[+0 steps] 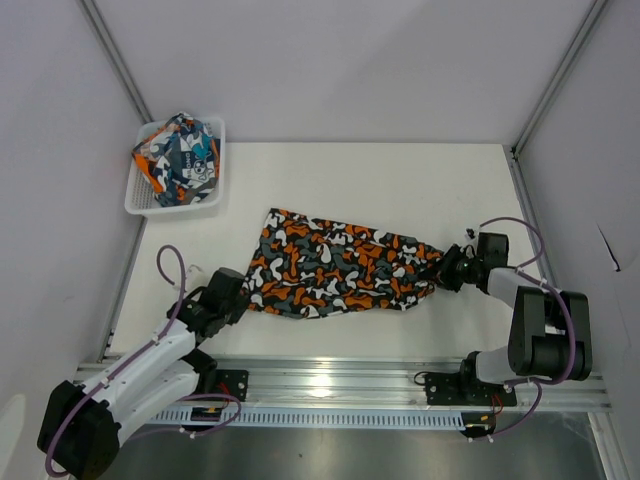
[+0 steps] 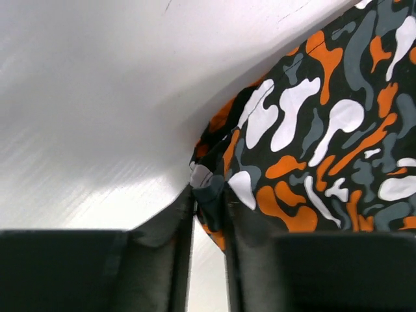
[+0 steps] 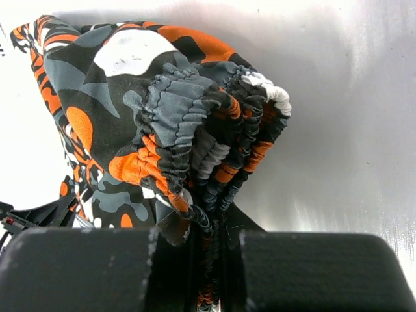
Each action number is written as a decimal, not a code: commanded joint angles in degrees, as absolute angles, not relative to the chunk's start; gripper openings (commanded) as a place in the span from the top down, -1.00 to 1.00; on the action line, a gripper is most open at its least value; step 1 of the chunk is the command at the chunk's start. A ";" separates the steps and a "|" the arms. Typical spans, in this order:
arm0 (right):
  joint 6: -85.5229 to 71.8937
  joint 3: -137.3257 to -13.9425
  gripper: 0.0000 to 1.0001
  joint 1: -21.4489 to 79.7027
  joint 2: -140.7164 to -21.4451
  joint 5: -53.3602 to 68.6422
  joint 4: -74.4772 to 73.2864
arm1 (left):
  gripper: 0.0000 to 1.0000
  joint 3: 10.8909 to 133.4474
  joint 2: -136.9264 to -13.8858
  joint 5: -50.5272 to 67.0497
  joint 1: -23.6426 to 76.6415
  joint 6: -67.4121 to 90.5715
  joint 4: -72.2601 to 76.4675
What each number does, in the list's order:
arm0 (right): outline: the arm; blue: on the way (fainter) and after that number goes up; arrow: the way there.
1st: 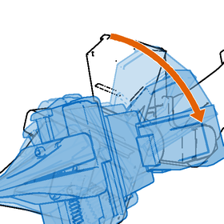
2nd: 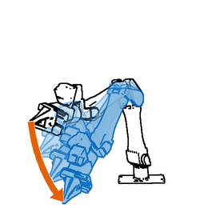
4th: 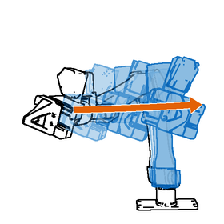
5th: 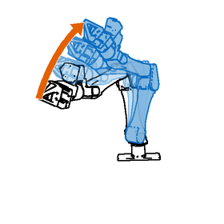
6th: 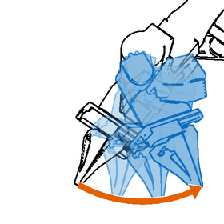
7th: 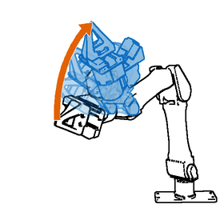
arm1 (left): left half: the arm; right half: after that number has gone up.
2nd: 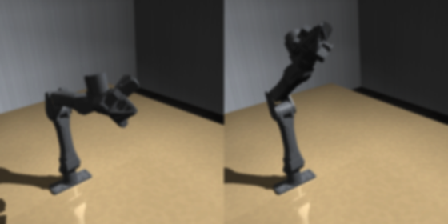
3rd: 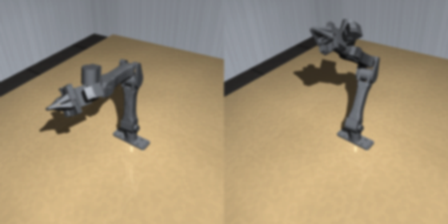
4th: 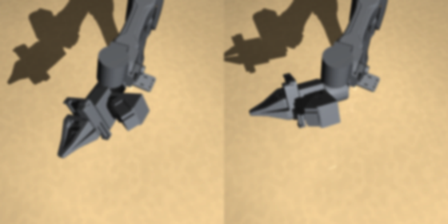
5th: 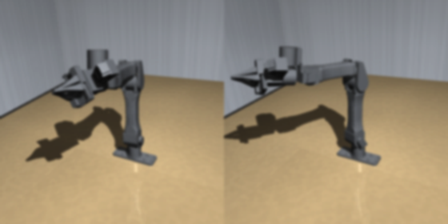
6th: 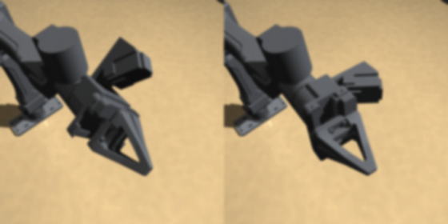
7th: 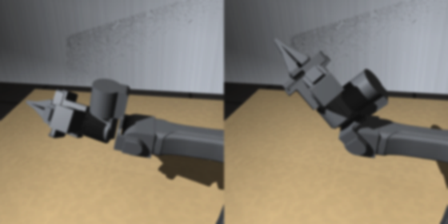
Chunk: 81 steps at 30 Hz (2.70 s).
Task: Fold and stack the shorts
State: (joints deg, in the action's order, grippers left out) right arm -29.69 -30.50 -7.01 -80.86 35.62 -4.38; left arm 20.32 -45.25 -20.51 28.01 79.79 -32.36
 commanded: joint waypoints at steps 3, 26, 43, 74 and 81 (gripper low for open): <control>-27.51 -33.22 1.00 -6.77 -81.47 36.91 -7.38 | 0.10 22.32 -45.96 -23.03 28.21 76.29 -32.78; -25.93 -40.34 1.00 1.83 -78.66 27.78 -20.13 | -0.27 35.67 -57.37 -5.98 38.65 41.40 2.11; -29.27 -42.19 1.00 7.56 -76.20 25.75 -21.97 | 1.00 48.43 -93.32 -4.13 43.42 46.76 14.85; -41.84 -47.72 1.00 14.85 -67.40 33.92 -21.44 | 1.00 42.89 -111.27 -20.39 52.91 51.06 47.90; -38.59 -56.95 1.00 17.49 -69.96 33.23 -27.07 | 1.00 43.24 -112.68 -26.54 56.42 52.56 49.30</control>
